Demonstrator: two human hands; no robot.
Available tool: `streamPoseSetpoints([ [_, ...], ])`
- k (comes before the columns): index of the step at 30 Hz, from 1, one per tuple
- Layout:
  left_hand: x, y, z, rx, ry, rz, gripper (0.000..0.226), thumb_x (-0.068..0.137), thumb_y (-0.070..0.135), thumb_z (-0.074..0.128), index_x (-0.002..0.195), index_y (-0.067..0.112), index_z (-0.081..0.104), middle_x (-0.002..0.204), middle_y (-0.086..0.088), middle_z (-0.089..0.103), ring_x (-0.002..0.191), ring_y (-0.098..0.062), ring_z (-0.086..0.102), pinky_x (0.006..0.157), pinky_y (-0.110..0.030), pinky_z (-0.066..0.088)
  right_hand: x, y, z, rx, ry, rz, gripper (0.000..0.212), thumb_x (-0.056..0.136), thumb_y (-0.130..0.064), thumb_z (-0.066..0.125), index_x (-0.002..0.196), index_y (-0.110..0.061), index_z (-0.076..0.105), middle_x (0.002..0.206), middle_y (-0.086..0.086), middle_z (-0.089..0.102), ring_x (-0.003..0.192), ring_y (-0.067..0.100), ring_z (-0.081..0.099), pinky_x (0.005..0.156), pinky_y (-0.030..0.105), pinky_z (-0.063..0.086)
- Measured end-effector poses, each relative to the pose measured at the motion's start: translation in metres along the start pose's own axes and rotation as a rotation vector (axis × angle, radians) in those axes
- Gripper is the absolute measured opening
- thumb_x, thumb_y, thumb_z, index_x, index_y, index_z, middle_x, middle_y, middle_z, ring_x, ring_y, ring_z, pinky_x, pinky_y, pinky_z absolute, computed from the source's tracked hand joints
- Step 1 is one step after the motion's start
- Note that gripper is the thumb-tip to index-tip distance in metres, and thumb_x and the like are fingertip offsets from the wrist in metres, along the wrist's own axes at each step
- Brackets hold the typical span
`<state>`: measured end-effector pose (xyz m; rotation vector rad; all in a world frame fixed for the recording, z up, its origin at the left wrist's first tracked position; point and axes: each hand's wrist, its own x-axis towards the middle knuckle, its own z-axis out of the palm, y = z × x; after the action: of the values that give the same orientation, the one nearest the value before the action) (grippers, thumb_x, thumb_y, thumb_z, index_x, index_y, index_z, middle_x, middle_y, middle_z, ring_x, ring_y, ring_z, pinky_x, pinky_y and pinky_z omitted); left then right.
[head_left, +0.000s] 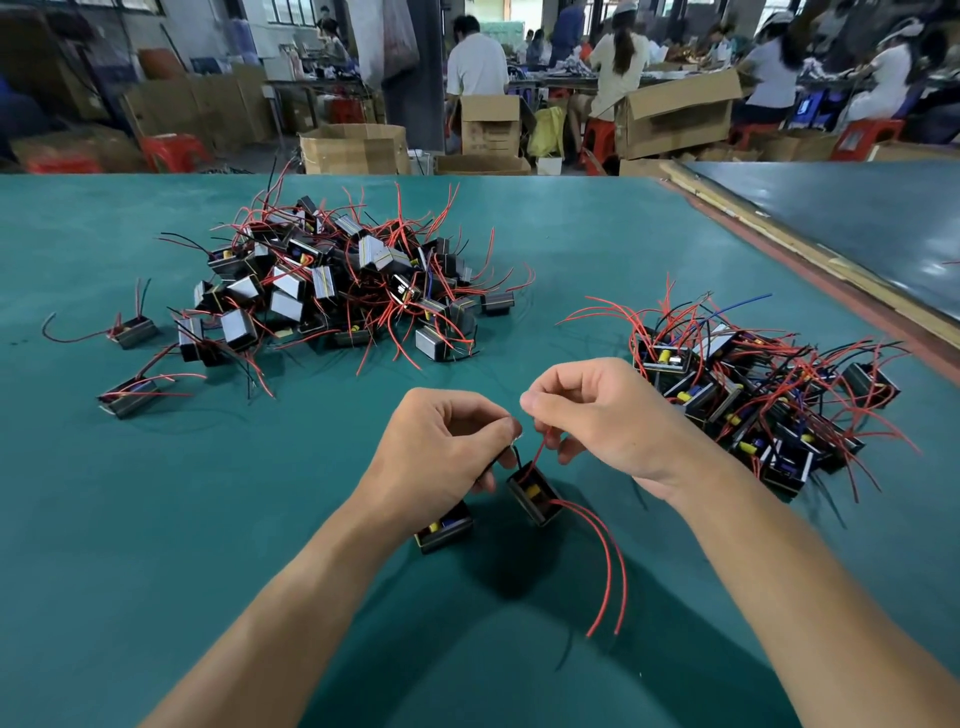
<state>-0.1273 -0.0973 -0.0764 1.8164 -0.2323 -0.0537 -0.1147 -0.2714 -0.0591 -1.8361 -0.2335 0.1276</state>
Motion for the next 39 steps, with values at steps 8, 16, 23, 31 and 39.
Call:
streamPoseSetpoints([
  [8, 0.0012, -0.0022, 0.0009, -0.022, 0.012, 0.006, 0.02, 0.091, 0.008, 0.064, 0.074, 0.012, 0.072, 0.058, -0.002, 0.067, 0.041, -0.014, 0.053, 0.043, -0.019, 0.043, -0.0011, 0.0003, -0.0033, 0.073, -0.004, -0.014, 0.003, 0.092, -0.007, 0.066, 0.09, -0.007, 0.067, 0.07, 0.006, 0.064, 0.06, 0.014, 0.061, 0.054, 0.026, 0.053],
  [16, 0.0032, -0.0055, 0.0014, -0.078, -0.002, -0.003, 0.007, 0.095, 0.008, 0.06, 0.089, 0.011, 0.063, 0.058, -0.004, 0.069, 0.039, -0.015, 0.055, 0.042, -0.02, 0.044, 0.0003, 0.0051, -0.0024, 0.096, -0.02, -0.008, 0.012, 0.089, 0.004, 0.067, 0.094, -0.006, 0.067, 0.069, 0.007, 0.069, 0.059, 0.014, 0.068, 0.058, 0.023, 0.056],
  [23, 0.0032, -0.0055, 0.0012, -0.082, -0.012, 0.003, 0.006, 0.095, 0.008, 0.061, 0.09, 0.011, 0.062, 0.056, -0.001, 0.067, 0.039, -0.013, 0.055, 0.042, -0.021, 0.045, 0.0024, 0.0076, 0.0025, 0.142, -0.017, -0.013, 0.014, 0.084, 0.001, 0.073, 0.092, -0.008, 0.068, 0.07, 0.009, 0.074, 0.058, 0.015, 0.069, 0.056, 0.023, 0.056],
  [31, 0.0037, -0.0058, 0.0018, -0.046, 0.004, 0.013, 0.01, 0.091, 0.009, 0.066, 0.082, 0.012, 0.068, 0.061, -0.002, 0.068, 0.041, -0.015, 0.055, 0.042, -0.021, 0.045, 0.002, 0.0062, 0.0037, 0.113, 0.012, -0.019, 0.01, 0.088, -0.003, 0.071, 0.083, -0.011, 0.07, 0.066, 0.005, 0.072, 0.056, 0.013, 0.067, 0.052, 0.023, 0.054],
  [39, 0.0011, -0.0038, 0.0027, -0.033, -0.023, 0.011, 0.006, 0.089, 0.01, 0.068, 0.083, 0.008, 0.07, 0.062, 0.0, 0.069, 0.041, -0.014, 0.054, 0.044, -0.02, 0.044, 0.0015, 0.0056, 0.0046, 0.104, 0.025, -0.044, 0.016, 0.091, -0.003, 0.068, 0.077, -0.011, 0.07, 0.061, 0.005, 0.069, 0.053, 0.014, 0.065, 0.051, 0.023, 0.054],
])
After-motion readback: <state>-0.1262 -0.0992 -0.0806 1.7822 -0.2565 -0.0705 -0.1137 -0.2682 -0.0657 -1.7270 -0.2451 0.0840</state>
